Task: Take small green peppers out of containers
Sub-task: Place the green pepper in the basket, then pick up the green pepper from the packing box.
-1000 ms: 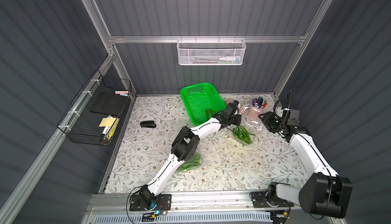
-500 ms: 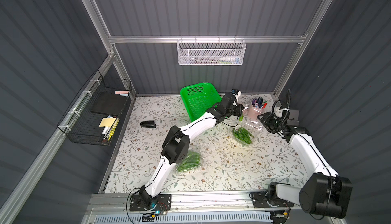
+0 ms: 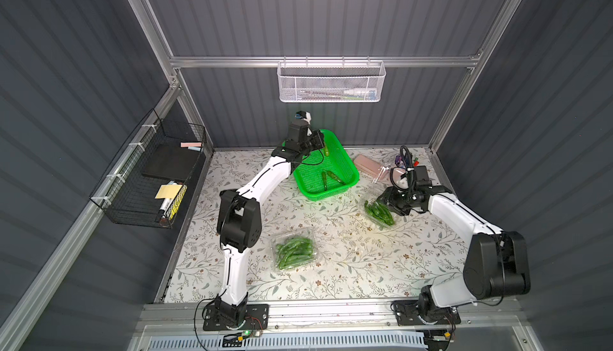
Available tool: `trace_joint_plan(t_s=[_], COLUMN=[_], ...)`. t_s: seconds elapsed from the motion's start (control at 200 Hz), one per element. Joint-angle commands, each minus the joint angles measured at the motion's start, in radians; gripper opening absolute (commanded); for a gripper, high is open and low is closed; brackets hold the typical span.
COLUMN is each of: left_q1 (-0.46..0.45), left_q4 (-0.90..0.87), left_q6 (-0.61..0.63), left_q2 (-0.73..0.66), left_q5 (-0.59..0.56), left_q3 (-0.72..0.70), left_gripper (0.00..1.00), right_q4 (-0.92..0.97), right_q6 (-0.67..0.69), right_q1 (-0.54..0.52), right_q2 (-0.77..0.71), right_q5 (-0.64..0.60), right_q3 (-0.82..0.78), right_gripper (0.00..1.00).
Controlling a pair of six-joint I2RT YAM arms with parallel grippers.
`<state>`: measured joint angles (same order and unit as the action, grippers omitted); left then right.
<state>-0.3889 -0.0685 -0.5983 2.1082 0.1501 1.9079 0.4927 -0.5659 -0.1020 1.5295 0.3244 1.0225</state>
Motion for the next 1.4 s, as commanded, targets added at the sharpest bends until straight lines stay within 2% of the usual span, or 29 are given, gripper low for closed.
trace_joint_plan(t_s=[0.0,0.05,0.075,0.105,0.155,0.205,0.42,0.59,0.73,0.8,1.071,1.396], left_q1=[-0.014,-0.013,-0.013,-0.013,-0.013,-0.013,-0.019,-0.024,-0.035,-0.042,-0.059,-0.059], left_q4=[-0.063,-0.072,-0.073,-0.073,-0.079,-0.063,-0.037,-0.013,-0.015,-0.014,0.016,0.037], left_q6=[-0.004,-0.001,0.000,0.007,0.011,0.009,-0.014,-0.029,-0.031,-0.029,-0.064,-0.086], left_q2=[0.064,0.089,0.096,0.102,0.104,0.099,0.048,0.011,0.004,0.003,-0.011,-0.043], left_q5=[0.001,0.006,0.012,0.013,-0.002,-0.008,-0.004,0.006,0.008,0.012,0.044,0.086], left_q3=[0.009,0.021,0.025,0.026,0.025,0.016,-0.057,-0.120,-0.130,-0.130,-0.162,-0.205], left_gripper=[0.34,0.53,0.70,0.83,0.93,0.97,0.99,0.99,0.99,0.99,0.99,0.99], right_q4=[0.041,0.043,0.042,0.040,0.037,0.031,0.020,0.001,-0.011,0.001,0.090,0.112], right_q6=[0.049,0.053,0.054,0.055,0.057,0.063,0.065,0.043,0.034,0.033,0.044,0.011], right_q1=[-0.027,-0.036,-0.038,-0.040,-0.043,-0.049,-0.064,-0.074,-0.073,-0.073,-0.071,-0.076], right_q2=[0.050,0.070,0.080,0.090,0.108,0.127,0.191,0.215,0.182,0.153,0.026,-0.011], right_q5=[-0.091,-0.113,-0.120,-0.125,-0.128,-0.129,-0.134,-0.119,-0.127,-0.142,-0.172,-0.077], right_q3=[0.047,0.056,0.060,0.062,0.068,0.073,0.078,0.057,0.047,0.054,0.116,0.277], right_gripper=[0.58,0.58,0.58,0.58,0.57,0.56,0.38,0.35,0.18,0.14,0.13,0.13])
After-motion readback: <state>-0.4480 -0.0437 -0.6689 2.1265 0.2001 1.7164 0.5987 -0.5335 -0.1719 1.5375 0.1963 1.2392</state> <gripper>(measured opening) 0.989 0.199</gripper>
